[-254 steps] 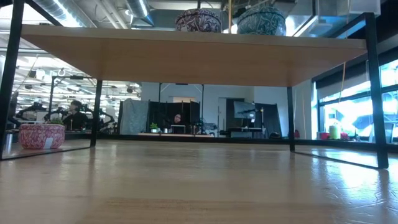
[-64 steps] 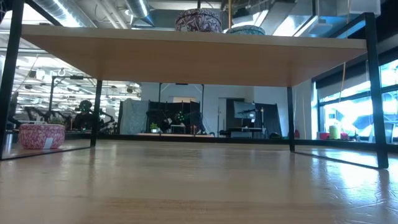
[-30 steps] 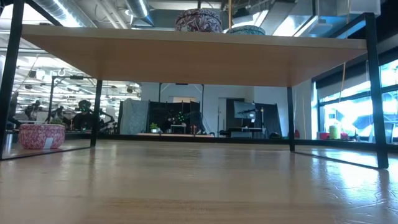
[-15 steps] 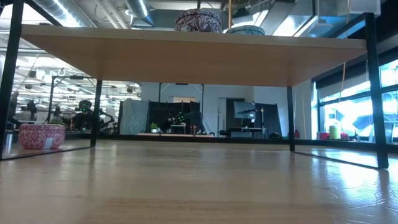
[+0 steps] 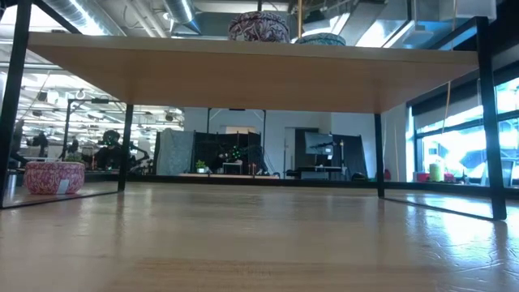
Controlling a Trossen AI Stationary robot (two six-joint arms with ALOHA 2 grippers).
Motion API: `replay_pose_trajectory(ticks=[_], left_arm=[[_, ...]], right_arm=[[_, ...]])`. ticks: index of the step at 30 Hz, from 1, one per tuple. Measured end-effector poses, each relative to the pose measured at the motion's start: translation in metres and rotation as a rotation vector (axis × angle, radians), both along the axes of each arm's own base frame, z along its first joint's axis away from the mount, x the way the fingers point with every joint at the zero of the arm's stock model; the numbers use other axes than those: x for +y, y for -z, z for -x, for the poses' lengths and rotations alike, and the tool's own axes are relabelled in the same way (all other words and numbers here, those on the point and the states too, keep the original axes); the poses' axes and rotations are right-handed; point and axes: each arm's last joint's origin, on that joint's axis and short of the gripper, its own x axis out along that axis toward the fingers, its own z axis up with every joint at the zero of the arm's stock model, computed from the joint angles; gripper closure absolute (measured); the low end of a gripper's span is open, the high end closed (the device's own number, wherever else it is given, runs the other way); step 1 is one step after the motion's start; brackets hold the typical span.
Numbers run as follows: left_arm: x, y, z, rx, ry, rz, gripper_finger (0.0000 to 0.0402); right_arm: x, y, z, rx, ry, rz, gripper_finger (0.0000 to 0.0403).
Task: Pick & Place candle stick holders
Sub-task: Put the gold candle holder on the shelf
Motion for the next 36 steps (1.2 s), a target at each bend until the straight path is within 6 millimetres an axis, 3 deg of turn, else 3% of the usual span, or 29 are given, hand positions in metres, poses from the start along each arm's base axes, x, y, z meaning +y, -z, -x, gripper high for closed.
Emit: replay_pose_trajectory(ticks=[21,29,36], left_arm=[[-0.001,0.0,0.0,0.003,0.032,0.03,0.0137],[-0.002,0.001,-0.001,0.005,0.032,0.024,0.0137],[-0.002,0.002,-0.001,0.005,0.029,0.028,0.0137]], right_arm=[[-0.01,0.033,0.01,0.055,0.027,0.036,0.0269],[-0.012,0.055,0.014,0.033,0.036,0.008,0.0269],[-0.016,0.06,0.019,0.06,0.058,0.029,0.027]])
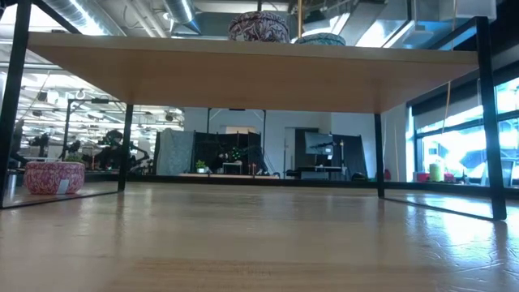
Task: Pick & Place candle stick holders
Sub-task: Put the gold candle holder on the shelf
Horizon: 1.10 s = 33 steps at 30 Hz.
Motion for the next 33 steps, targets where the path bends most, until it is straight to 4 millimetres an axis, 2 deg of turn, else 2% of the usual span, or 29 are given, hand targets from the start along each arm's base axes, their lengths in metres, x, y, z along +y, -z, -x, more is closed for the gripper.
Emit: replay_pose_trajectory(ticks=[9,15,24,33], left_arm=[[0.0,0.0,0.0,0.0,-0.001,0.003,0.0137],[0.0,0.0,0.0,-0.001,-0.002,0.01,0.0137],[0.0,0.0,0.0,-0.002,-0.008,0.008,0.0137],[-0.003,0.003,-0.001,0.004,-0.008,-0.002,0.0137]], right_arm=[[0.004,0.016,0.01,-0.001,0.023,-0.048,0.027],[0.007,0.016,0.014,0.005,0.041,-0.044,0.0271],[0.007,0.016,0.014,0.006,0.044,-0.046,0.0324],[0.007,0.017,0.013,-0.007,0.042,-0.042,0.033]])
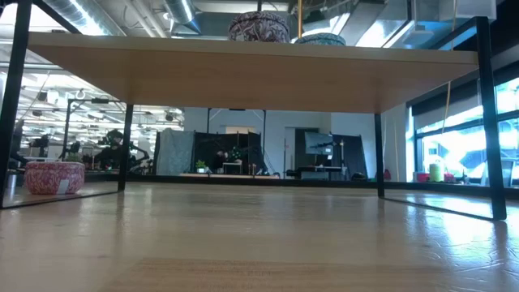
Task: Pick & Place candle stick holders
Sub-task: Put the gold candle holder on the shelf
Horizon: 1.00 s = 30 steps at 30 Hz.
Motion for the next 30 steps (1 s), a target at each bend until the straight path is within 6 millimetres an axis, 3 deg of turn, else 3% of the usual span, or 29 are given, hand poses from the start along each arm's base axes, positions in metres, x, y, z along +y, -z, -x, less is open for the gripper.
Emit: replay_pose_trajectory(ticks=[12,20,30], left_arm=[[-0.01,0.006,-0.005,-0.009,-0.002,0.04,0.0137],[-0.01,0.004,-0.005,-0.017,-0.004,0.028,0.0137],[-0.009,0.004,-0.007,-0.016,-0.01,0.024,0.0137]], right_arm=[[-0.004,0.015,0.004,0.01,0.023,-0.045,0.0339],[-0.004,0.015,0.004,0.01,0.021,-0.05,0.0381],[-0.002,0.013,0.003,0.006,0.02,-0.051,0.0385]])
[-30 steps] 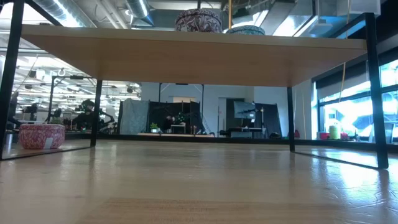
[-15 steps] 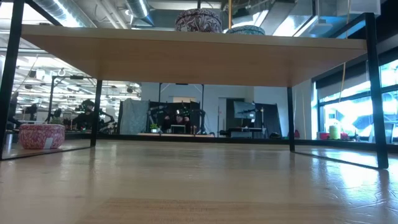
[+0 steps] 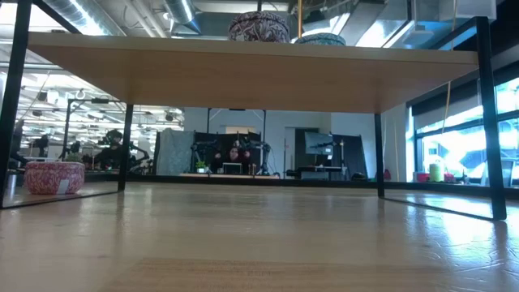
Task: Pick & Place candle stick holders
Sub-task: Put the gold candle holder on the shelf
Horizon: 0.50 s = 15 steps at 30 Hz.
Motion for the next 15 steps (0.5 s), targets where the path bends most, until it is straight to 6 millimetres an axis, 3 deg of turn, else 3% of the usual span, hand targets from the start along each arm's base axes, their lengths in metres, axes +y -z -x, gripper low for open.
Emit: replay_pose_trajectory(ticks=[7,15], left_arm=[[0.0,0.0,0.0,0.001,0.001,-0.008,0.0137],[0.0,0.0,0.0,0.002,-0.001,-0.017,0.0137]], right_arm=[[0.003,-0.009,-0.006,-0.04,-0.01,0.029,0.0386],[0.006,-0.034,-0.013,-0.088,0.019,0.138,0.0386]])
